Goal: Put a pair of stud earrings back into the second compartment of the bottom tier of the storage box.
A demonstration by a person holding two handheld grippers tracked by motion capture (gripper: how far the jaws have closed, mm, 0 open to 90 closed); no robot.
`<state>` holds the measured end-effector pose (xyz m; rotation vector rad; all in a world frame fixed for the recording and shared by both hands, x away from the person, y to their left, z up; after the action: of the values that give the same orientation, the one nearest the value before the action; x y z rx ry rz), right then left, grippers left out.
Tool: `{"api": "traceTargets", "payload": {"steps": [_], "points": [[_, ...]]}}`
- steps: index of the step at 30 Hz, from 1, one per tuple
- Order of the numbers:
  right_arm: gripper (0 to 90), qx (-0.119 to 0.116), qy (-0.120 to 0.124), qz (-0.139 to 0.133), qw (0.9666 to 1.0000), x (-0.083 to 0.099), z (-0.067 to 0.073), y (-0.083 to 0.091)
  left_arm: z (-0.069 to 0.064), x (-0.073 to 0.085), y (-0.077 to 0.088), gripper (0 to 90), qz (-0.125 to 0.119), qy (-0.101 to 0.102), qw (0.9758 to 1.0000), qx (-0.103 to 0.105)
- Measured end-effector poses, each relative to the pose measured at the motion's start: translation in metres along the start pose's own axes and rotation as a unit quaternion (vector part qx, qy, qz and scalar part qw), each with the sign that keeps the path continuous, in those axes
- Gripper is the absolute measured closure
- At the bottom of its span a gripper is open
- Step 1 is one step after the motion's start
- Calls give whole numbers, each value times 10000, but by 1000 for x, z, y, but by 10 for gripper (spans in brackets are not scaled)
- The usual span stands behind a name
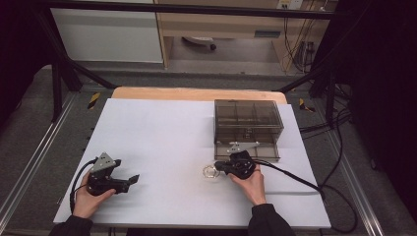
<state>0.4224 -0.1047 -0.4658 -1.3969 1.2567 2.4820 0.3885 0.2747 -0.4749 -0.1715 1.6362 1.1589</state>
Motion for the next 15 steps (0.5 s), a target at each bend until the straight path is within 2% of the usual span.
{"api": "traceTargets", "payload": {"steps": [9,15], "points": [[864,195,86,-51,9998,-4,-1,23,0,0,0,57,1,-12,10000,-10],[864,254,13,-116,9996,-6,-6,36,0,0,0,58,25,-30,10000,-9]]}}
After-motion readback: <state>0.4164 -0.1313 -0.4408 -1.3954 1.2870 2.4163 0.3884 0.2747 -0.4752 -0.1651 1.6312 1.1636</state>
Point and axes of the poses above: each handheld gripper's, and its own axes: y roughly backward along the jaws, x roughly out of its underside, z roughly to its left, the point moved 5 cm from there along -y, roughly forward along the jaws, and after that the axes turned 6 degrees about -y, right-handed, at the moved point
